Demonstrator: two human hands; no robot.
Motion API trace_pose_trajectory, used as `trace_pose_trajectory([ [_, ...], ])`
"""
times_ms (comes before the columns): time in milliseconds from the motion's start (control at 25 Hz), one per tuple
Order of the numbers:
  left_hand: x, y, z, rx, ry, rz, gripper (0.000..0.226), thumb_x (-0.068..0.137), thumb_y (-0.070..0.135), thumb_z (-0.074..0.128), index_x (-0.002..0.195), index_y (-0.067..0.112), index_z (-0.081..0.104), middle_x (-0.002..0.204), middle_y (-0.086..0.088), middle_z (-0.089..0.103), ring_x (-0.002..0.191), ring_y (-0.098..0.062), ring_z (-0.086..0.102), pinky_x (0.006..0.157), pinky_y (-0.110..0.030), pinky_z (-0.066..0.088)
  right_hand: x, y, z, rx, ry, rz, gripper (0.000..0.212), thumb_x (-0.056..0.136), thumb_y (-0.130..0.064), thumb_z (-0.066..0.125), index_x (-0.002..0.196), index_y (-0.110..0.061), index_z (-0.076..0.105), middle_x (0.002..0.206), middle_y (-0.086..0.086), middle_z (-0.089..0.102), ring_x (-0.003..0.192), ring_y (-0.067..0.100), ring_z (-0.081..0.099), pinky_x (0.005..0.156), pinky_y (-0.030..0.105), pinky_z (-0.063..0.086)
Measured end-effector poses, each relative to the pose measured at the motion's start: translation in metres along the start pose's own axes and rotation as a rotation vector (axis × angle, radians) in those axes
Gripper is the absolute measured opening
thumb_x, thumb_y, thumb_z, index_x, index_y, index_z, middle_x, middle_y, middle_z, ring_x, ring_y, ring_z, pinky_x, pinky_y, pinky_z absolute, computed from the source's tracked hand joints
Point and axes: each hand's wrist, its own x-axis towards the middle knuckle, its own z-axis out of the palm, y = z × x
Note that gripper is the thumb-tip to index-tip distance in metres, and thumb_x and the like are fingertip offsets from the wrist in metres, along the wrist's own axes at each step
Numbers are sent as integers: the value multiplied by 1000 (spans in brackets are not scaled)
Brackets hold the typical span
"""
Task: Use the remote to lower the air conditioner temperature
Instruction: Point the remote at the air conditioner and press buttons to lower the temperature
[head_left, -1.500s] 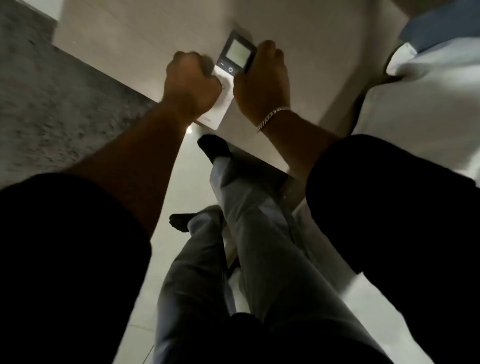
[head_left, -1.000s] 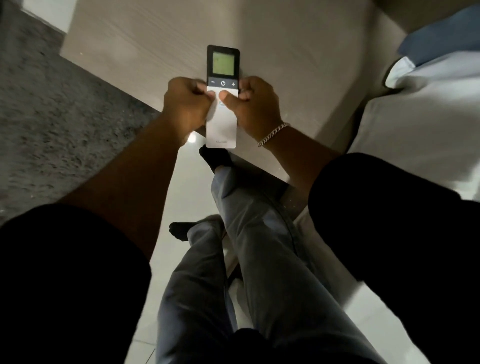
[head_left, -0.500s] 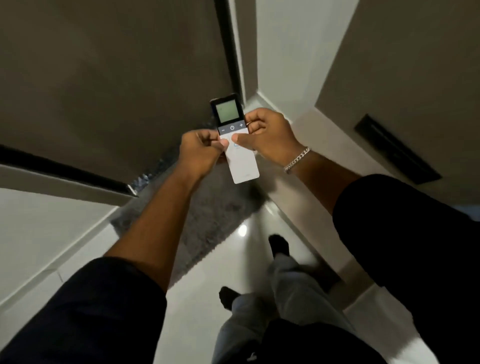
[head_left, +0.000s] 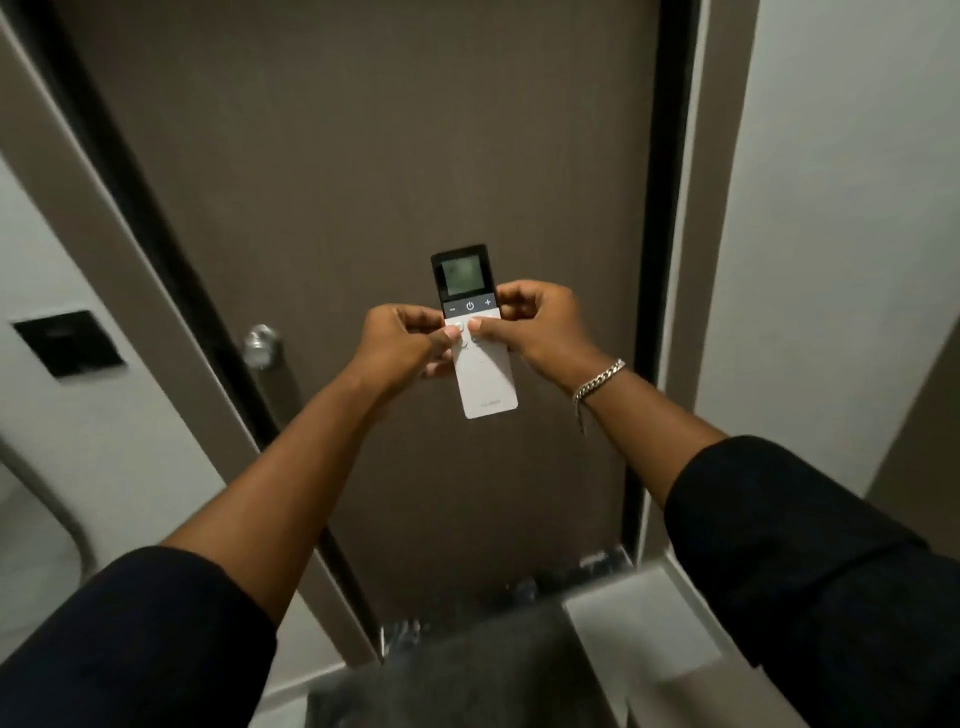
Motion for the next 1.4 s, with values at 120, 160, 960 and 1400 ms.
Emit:
trace_pose_trajectory([
  [120,10,67,-35,-16,75,143,6,85,2,66,87,7,68,86,-9,72,68,-14,72,59,-27,61,33,-68,11,35,-24,-126,35,73,-2,81,105,-1,68,98,14,75,83,19,72,72,27,59],
  [160,12,90,-46,-14,89,186,7,85,2,66,92,4,68,89,-12,72,70,-17,72,59,-27,61,43,-92,13,56,-29,-167,38,73,-2,81,108,0,67,103,17,75,88,23,72,75,31,59],
  [960,-25,254,-123,192,190,535,27,85,16,68,105,-1,64,101,-16,73,86,-23,75,65,-34,63,60,-267,34,142,-73,-523,37,75,-9,81,109,-5,68,105,13,76,96,24,74,85,38,61],
  [1400,-27,260,-115,155,146,533,25,86,14,68,105,-1,65,98,-16,75,83,-20,76,60,-30,62,61,-266,24,128,-55,-524,38,73,-12,83,108,-8,69,104,10,77,94,21,76,86,42,62],
])
